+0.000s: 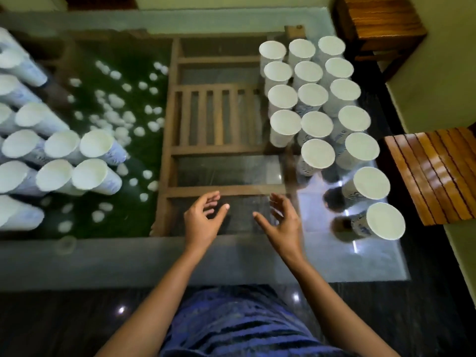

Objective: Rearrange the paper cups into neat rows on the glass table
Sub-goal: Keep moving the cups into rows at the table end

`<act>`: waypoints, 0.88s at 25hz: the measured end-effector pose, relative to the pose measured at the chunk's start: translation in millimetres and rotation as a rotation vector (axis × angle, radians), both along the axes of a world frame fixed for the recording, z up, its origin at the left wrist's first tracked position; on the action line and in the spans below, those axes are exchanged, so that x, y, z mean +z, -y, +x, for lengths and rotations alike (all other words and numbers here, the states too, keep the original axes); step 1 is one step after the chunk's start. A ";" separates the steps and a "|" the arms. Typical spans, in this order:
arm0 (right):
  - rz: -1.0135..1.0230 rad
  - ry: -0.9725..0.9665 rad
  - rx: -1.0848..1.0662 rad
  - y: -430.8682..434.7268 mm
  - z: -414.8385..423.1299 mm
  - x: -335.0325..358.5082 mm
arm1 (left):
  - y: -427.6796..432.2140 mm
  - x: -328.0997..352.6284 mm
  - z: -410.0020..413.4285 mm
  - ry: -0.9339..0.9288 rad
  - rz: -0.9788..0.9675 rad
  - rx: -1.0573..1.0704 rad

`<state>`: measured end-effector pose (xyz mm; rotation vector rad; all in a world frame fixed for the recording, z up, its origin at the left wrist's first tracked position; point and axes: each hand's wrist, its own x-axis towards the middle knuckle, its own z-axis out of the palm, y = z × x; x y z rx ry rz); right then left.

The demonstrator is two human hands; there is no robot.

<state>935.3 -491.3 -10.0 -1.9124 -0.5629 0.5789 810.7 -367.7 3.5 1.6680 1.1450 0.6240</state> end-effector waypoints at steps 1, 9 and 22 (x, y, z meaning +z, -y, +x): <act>-0.005 -0.018 0.074 -8.6 -11.8 1.2 | -4.1 -0.9 -17.1 -0.002 -0.005 0.049; -0.021 -0.014 0.549 -123.5 -108.6 22.8 | -71.1 -4.3 -157.7 -0.010 -0.015 0.493; -0.106 0.065 0.405 -278.4 -201.7 14.9 | -213.8 -11.2 -221.5 0.045 0.010 0.411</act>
